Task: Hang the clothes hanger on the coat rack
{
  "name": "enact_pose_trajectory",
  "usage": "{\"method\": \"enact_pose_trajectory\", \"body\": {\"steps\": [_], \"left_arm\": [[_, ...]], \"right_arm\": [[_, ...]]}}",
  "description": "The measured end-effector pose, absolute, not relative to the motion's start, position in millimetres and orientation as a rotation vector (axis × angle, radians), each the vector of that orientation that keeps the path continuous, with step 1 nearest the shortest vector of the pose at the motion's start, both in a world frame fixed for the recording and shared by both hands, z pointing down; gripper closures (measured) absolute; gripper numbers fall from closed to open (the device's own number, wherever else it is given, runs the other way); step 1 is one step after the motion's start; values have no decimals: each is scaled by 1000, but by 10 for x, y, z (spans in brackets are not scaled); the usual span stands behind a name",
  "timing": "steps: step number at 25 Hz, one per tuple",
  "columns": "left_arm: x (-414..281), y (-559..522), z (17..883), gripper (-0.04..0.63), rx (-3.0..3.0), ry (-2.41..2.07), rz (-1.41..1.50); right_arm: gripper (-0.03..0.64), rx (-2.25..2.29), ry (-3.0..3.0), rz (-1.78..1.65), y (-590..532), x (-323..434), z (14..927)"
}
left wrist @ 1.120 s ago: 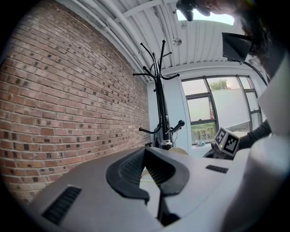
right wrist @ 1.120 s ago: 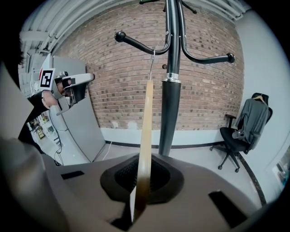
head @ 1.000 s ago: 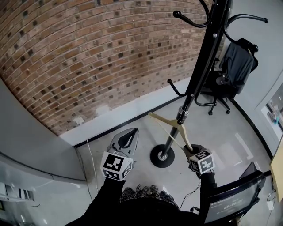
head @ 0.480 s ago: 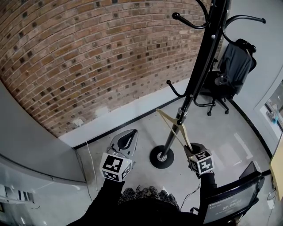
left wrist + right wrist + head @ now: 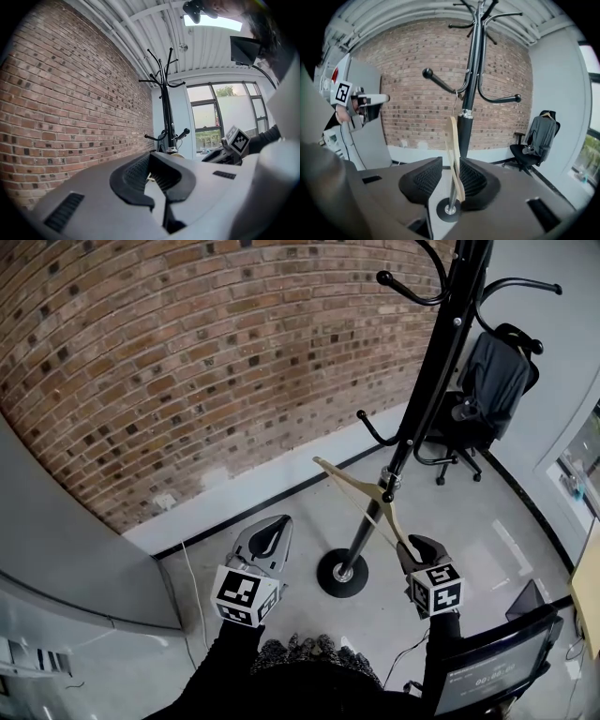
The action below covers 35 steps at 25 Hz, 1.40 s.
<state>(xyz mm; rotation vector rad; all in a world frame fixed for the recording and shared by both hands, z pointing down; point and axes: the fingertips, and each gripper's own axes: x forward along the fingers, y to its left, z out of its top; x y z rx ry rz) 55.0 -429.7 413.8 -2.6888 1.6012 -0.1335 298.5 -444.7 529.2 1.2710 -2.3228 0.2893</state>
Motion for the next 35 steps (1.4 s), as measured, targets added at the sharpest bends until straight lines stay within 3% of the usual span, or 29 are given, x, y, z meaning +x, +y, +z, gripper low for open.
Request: {"method": "enact_pose_trajectory", "body": {"steps": [13, 35], "left_arm": [[216, -3922, 4140, 589, -2771, 1444, -99], [-329, -2668, 4023, 589, -2892, 1144, -121]], "right_arm": [[518, 1590, -2302, 183, -3582, 2780, 4505], [525, 1903, -2169, 249, -1771, 2109, 4344]]}}
